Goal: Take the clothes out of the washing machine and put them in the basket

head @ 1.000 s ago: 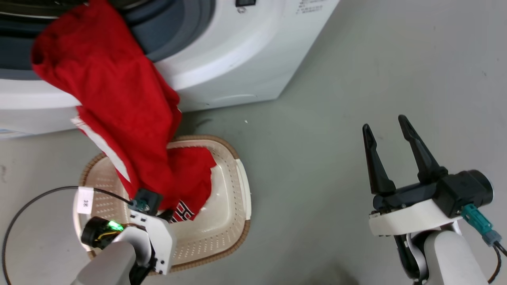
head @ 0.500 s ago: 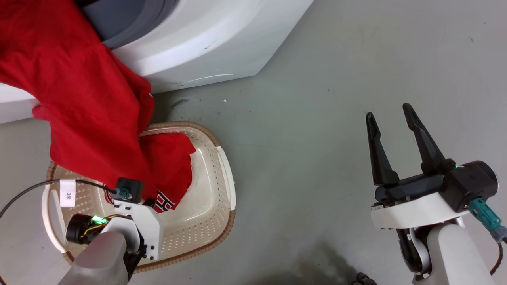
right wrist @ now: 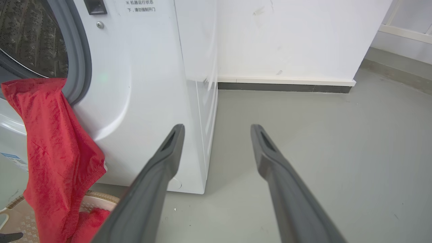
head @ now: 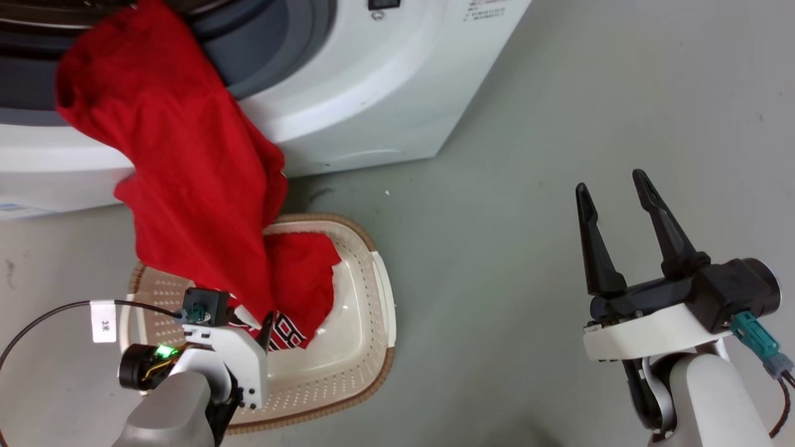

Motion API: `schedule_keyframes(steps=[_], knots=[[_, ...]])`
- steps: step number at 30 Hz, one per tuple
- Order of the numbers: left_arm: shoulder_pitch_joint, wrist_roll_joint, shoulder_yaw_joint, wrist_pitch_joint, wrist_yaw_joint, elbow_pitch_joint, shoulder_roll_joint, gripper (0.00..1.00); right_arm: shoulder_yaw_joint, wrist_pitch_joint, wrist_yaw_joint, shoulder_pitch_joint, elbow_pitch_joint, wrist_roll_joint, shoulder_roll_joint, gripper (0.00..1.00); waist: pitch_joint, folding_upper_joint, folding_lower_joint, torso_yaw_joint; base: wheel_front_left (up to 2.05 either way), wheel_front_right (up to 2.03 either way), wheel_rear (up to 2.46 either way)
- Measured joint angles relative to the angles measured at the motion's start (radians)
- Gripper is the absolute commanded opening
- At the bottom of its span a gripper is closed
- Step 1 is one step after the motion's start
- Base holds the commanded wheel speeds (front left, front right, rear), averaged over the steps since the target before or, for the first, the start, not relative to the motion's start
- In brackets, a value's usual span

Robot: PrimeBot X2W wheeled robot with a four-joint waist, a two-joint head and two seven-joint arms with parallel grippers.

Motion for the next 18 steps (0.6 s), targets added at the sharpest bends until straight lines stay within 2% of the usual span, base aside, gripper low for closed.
schedule_keyframes(steps=[5, 8, 9, 14, 18], knots=[[0.006, -0.017, 0.002, -0.010, -0.001, -0.083, 0.026, 1.00, -0.008, 0.000, 0.000, 0.014, 0.010, 0.000, 0.000, 1.00, -0.052, 0.0000, 0.0000, 0.022, 0.00, 0.00, 0.00], [-0.005, -0.007, 0.024, -0.011, -0.001, -0.140, 0.072, 1.00, -0.008, 0.000, 0.000, 0.021, 0.013, 0.001, 0.000, 1.00, -0.072, 0.0000, -0.0001, 0.031, 0.00, 0.00, 0.00], [-0.034, 0.016, 0.056, -0.012, 0.010, -0.217, 0.106, 1.00, -0.007, 0.000, 0.000, 0.022, 0.013, 0.003, 0.000, 1.00, -0.082, 0.0000, -0.0001, 0.033, 0.00, 0.00, 0.00], [-0.088, 0.050, 0.091, -0.012, 0.050, -0.311, 0.168, 1.00, -0.002, 0.000, 0.000, 0.026, 0.013, 0.014, 0.000, 1.00, -0.075, 0.0000, -0.0001, 0.016, 0.00, 0.00, 0.00], [-0.158, 0.028, 0.115, 0.042, 0.040, -0.391, 0.222, 1.00, -0.007, 0.000, 0.000, 0.025, 0.009, 0.029, 0.000, 1.00, -0.057, 0.0000, -0.0001, -0.005, 0.00, 0.00, 0.00]])
